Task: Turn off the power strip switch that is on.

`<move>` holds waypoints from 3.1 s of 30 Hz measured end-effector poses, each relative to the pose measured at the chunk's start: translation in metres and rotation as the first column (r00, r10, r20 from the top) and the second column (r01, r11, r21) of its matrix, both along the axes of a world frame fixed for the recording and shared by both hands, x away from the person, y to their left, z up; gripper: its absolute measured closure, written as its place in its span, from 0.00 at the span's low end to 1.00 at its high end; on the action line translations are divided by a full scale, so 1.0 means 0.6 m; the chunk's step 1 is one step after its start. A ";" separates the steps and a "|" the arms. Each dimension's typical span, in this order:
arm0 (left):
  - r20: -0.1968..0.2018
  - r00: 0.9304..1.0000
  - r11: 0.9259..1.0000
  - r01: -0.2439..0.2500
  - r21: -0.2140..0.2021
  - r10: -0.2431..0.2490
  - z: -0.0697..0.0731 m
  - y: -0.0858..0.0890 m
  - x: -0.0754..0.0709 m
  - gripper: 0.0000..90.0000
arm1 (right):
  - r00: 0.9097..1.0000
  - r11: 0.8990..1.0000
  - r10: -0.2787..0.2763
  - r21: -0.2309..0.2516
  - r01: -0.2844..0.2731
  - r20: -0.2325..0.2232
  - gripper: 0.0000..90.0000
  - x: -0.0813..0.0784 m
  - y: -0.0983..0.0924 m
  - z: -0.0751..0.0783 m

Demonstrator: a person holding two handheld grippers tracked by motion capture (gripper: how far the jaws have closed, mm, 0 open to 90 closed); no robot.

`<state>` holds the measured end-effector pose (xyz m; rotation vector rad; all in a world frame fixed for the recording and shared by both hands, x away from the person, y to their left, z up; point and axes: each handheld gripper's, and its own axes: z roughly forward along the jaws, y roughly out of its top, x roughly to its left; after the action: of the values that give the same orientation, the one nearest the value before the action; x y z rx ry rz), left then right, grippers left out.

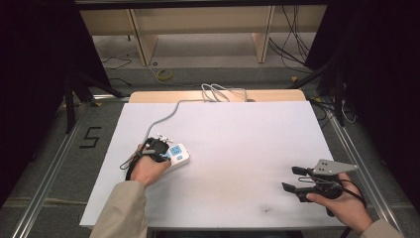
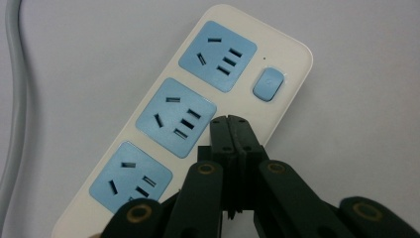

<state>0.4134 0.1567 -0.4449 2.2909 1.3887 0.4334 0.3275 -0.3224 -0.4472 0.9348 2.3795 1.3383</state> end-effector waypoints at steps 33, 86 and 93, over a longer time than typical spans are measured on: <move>0.007 1.000 0.998 0.026 0.056 -0.027 -0.002 -0.002 -0.001 1.00 | 1.000 1.000 0.000 -0.004 0.000 0.000 0.32 0.001 0.000 0.000; 0.010 0.999 0.996 0.031 0.080 -0.032 0.000 -0.006 -0.003 1.00 | 1.000 1.000 -0.001 0.001 0.001 -0.002 0.32 0.002 0.000 0.000; 0.017 1.000 0.997 0.023 0.070 -0.024 0.004 -0.005 -0.003 1.00 | 1.000 1.000 -0.001 -0.001 0.001 -0.001 0.32 0.001 0.000 0.000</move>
<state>0.4114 0.1539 -0.4423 2.3506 1.3570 0.5004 0.3284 -0.3223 -0.4470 0.9369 2.3801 1.3359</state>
